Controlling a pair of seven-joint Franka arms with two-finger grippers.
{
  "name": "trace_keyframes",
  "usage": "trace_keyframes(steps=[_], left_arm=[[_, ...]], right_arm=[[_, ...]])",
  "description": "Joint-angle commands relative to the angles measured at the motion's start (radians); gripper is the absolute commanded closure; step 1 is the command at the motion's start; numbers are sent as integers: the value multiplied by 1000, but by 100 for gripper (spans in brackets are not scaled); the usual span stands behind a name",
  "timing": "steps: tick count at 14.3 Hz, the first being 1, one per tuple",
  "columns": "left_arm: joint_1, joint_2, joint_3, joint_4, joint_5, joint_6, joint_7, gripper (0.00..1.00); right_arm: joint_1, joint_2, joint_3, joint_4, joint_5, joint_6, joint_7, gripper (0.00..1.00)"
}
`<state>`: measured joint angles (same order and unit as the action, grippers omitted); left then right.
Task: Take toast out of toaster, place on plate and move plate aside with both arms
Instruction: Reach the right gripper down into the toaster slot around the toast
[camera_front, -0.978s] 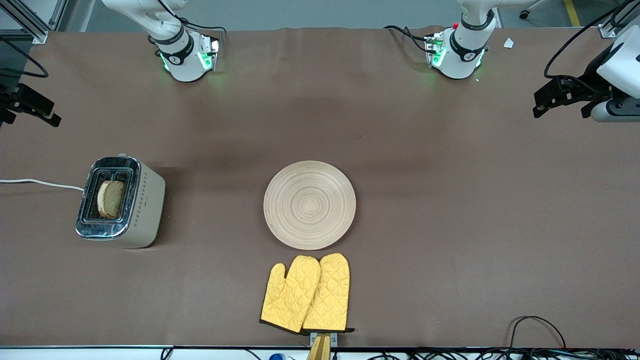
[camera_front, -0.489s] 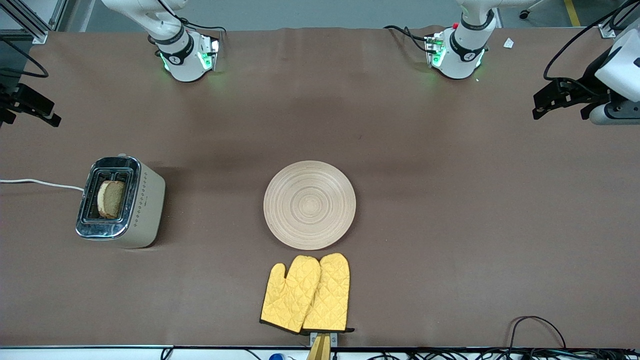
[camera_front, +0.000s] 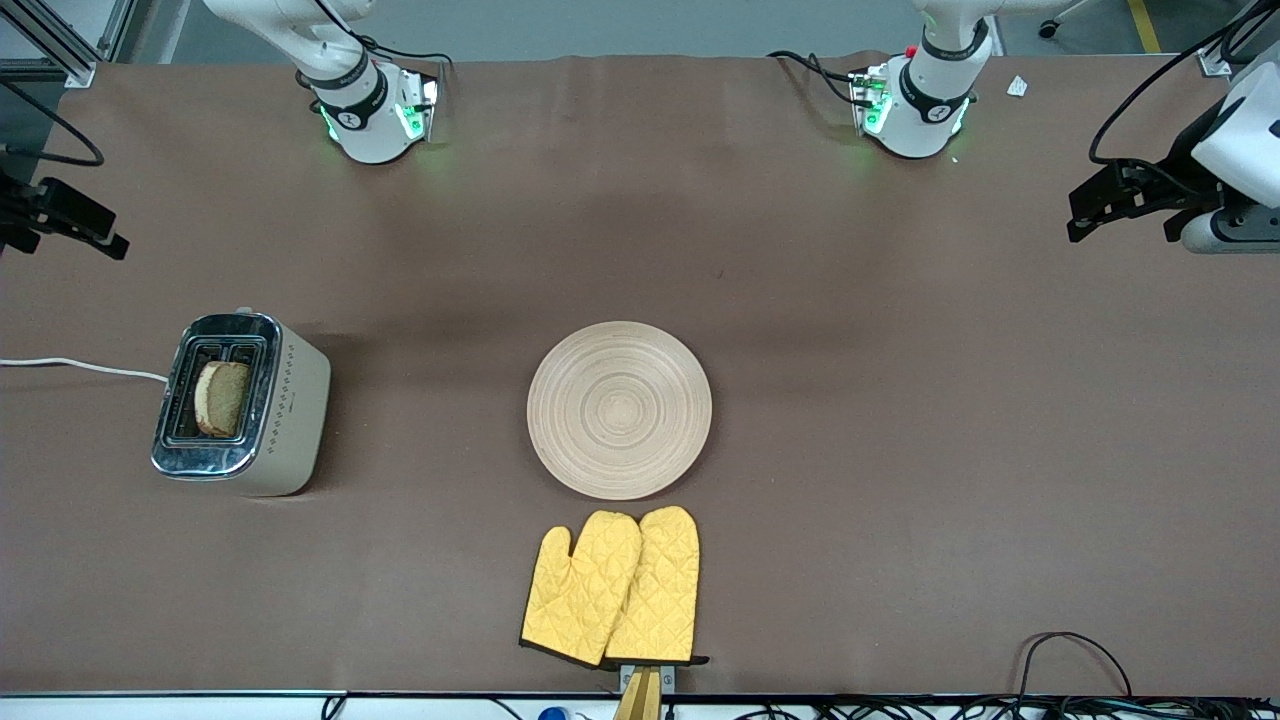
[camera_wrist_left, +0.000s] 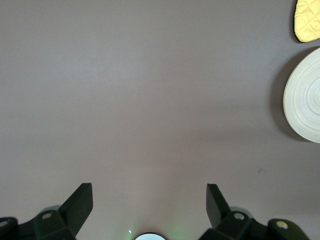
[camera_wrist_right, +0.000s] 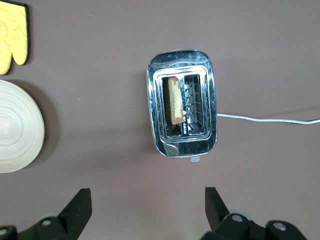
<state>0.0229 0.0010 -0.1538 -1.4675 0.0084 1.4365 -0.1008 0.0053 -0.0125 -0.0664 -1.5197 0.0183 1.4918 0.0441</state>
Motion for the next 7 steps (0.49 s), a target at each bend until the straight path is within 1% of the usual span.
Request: trace_keyframes(steps=[1,5,7], left_arm=[[-3,8,0,36,15,-16,9,0],[-1,7,0,36,16,-16,7,0],[-3,8,0,36,18,-16,6,0]], right_arm=[[-25,60,14,-31,0,24,-13,0],[-42,158,14,-175,0,253,-15,0],[-48,222,14,-194,0,333,-30,0]])
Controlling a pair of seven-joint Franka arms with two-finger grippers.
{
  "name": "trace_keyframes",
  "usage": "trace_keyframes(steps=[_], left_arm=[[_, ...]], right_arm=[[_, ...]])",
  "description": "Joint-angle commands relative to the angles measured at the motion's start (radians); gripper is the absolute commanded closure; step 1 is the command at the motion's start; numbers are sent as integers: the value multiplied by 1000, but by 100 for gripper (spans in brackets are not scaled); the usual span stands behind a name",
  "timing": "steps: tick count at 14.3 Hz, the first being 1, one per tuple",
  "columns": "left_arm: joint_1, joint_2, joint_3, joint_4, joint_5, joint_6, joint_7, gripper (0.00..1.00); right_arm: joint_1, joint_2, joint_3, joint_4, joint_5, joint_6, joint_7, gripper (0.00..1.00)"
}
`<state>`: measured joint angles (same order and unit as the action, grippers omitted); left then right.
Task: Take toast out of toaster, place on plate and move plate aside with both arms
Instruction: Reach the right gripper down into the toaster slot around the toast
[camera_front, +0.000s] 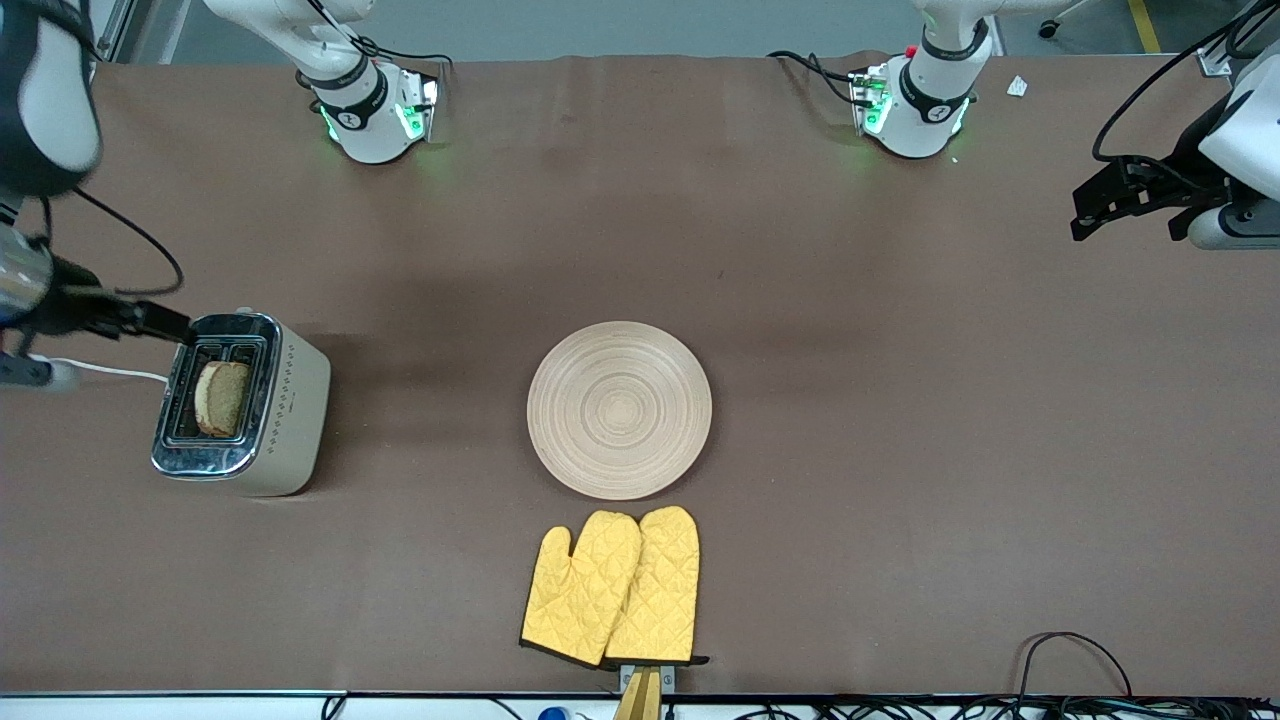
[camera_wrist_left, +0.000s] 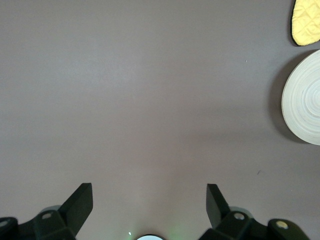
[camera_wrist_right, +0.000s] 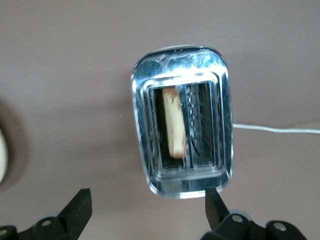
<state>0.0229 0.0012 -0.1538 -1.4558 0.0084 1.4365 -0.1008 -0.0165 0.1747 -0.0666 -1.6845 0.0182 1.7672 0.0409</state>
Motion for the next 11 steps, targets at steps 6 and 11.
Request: trace_keyframes(steps=[6,11], left_arm=[[0,11,2,21,16,-16,13,0],[3,10,2,21,16,-16,18,0]], right_arm=[[-68,158,17,-29,16,158,-130,28],[-68,164,16,-26,13,135,-188,75]])
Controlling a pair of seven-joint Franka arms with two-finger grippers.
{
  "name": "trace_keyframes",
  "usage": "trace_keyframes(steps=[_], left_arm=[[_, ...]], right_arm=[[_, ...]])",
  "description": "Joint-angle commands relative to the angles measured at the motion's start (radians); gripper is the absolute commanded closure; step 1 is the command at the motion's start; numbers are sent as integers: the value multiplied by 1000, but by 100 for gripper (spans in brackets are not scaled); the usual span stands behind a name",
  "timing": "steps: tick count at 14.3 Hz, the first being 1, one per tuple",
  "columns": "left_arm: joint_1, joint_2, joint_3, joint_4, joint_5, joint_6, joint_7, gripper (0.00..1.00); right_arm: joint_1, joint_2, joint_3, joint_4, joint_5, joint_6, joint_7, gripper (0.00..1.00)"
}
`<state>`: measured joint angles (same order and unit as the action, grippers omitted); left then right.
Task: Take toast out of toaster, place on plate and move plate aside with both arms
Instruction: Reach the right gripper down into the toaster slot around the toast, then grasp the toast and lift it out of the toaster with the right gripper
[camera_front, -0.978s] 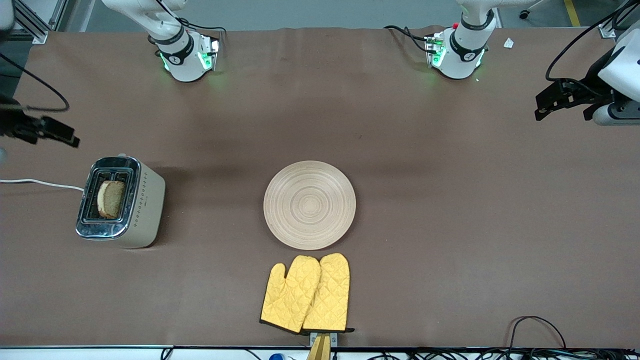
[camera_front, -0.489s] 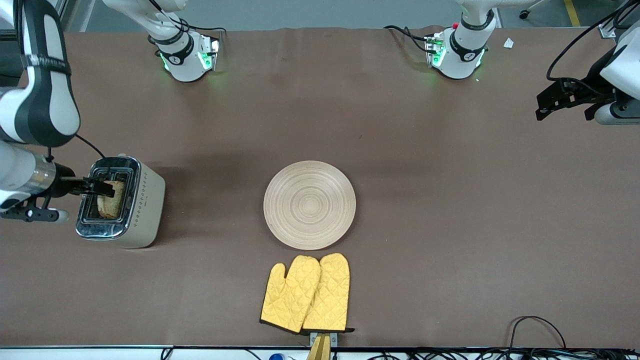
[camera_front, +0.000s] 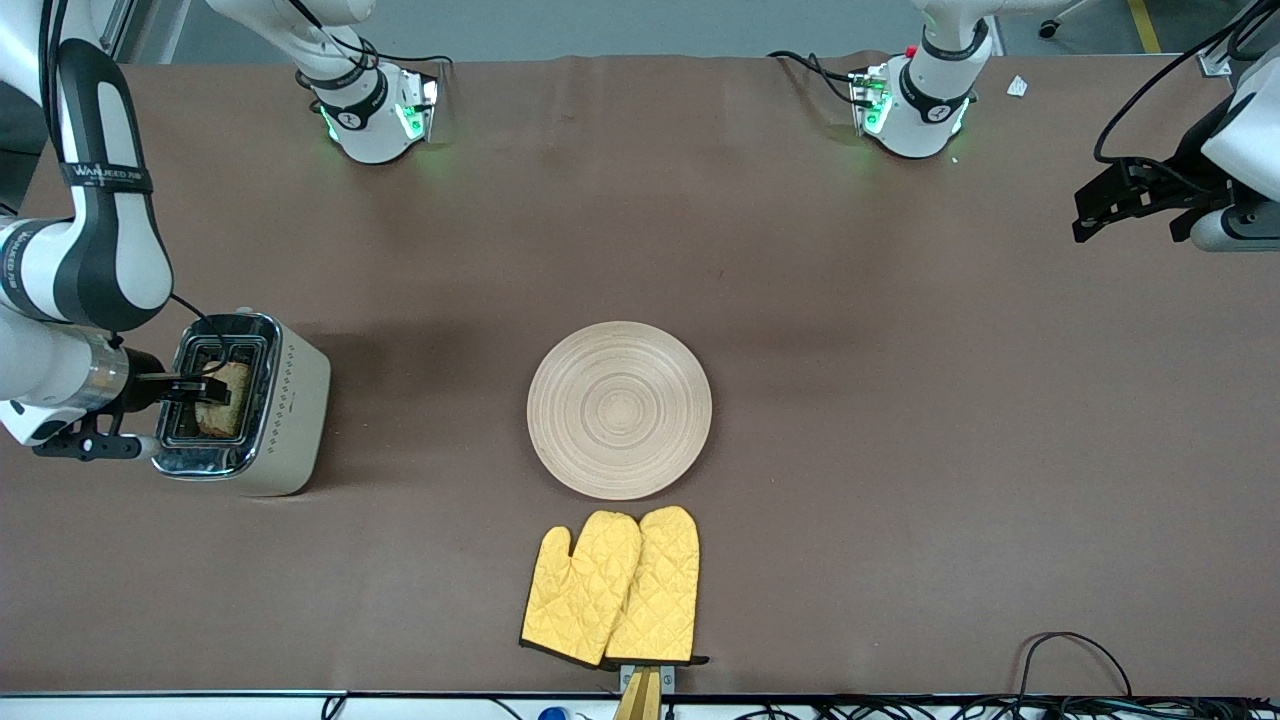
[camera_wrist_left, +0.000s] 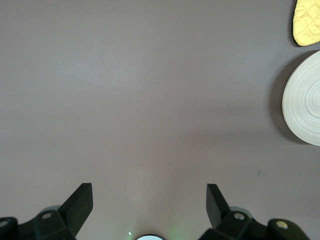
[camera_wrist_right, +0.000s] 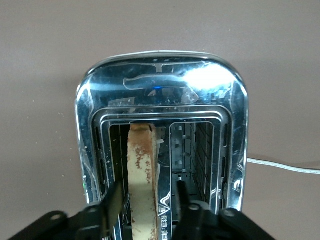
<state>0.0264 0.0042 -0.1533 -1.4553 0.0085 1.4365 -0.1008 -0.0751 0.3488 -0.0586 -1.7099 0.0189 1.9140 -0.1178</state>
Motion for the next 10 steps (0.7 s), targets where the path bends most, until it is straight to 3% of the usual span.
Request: trace_keyframes(steps=[1,3,10], left_arm=[[-2,6,1,21,16,-16,18,0],[-2,6,1,21,16,-16,18,0],[12,3,0,18,16,-18,20,0]], right_arm=[[-8,-11,8,1,12,-15,-26,82],[3,-19,10,35,12,-70,-17,93],[24,-74,13,289,-2,-383,9,97]])
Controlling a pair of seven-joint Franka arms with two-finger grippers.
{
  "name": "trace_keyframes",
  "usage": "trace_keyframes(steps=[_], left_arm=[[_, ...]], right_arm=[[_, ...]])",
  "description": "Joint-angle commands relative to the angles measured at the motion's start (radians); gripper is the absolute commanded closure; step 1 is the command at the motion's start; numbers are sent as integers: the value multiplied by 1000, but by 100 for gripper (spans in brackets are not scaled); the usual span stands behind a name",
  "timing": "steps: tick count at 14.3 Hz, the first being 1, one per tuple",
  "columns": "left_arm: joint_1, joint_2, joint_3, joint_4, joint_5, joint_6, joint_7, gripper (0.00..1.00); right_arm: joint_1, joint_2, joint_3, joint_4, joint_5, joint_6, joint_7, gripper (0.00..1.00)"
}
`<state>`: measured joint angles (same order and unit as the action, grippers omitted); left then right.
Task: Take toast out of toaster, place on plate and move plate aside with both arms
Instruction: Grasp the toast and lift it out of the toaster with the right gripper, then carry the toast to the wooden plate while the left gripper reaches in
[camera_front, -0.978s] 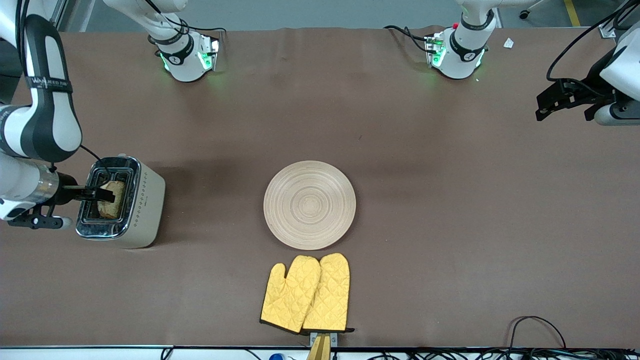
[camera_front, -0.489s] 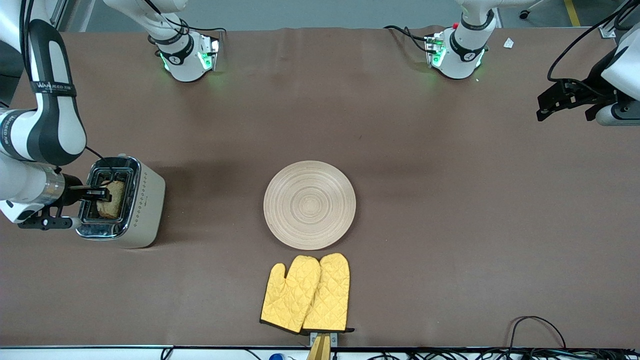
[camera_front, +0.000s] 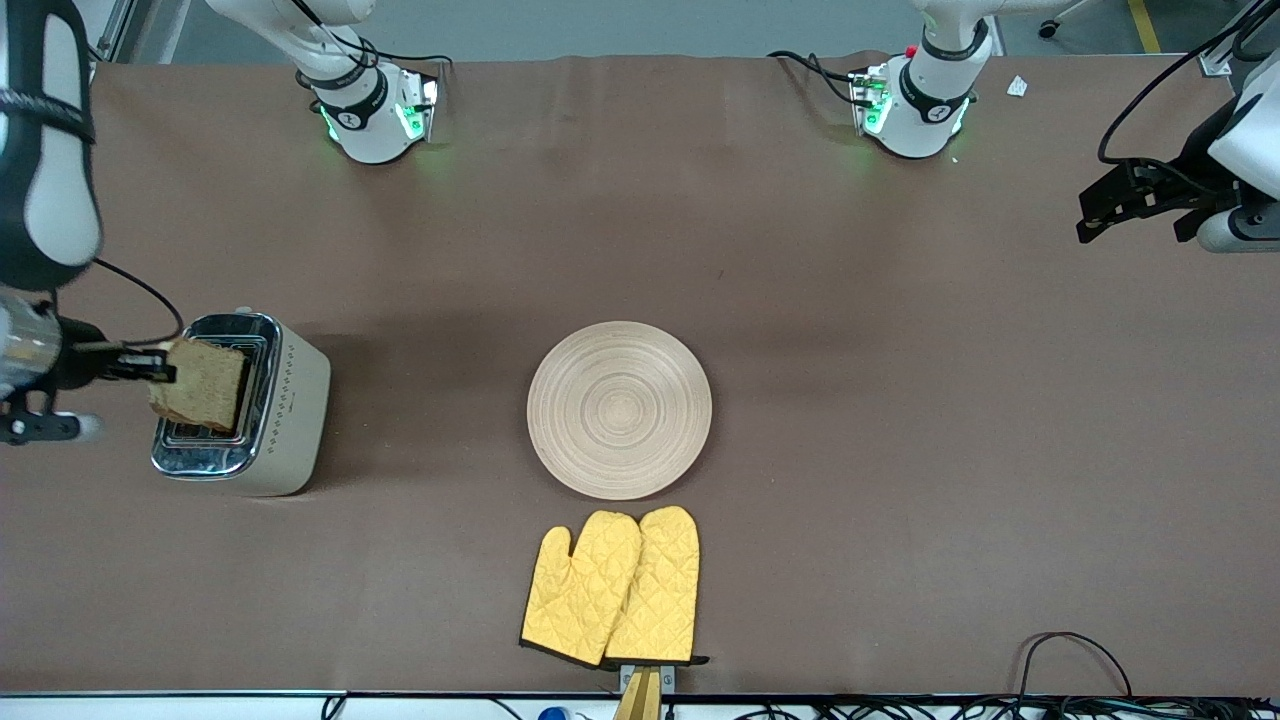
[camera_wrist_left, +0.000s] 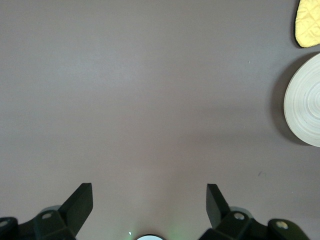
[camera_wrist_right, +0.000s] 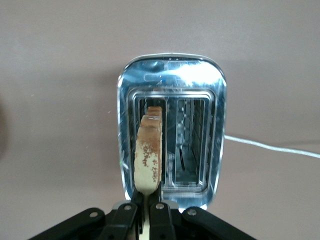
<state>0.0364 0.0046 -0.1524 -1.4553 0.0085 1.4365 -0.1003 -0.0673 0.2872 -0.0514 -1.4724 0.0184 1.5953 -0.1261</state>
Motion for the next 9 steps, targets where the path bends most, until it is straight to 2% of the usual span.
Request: trace_keyframes(steps=[1,4,6,9], left_arm=[[2,3,-1,16,16,-16,19,0],[3,3,-1,19,15,-16,19,0],[5,0,1,21,14,-16,21,0],[5,0,1,21,15,-16,19,0]], right_arm=[[53,-11,4,75,0,-80,55,97],[190,1,4,81,0,-69,196,97],[292,45,4,81,6,-60,282,97],[453,124,4,81,-3,41,449,97]])
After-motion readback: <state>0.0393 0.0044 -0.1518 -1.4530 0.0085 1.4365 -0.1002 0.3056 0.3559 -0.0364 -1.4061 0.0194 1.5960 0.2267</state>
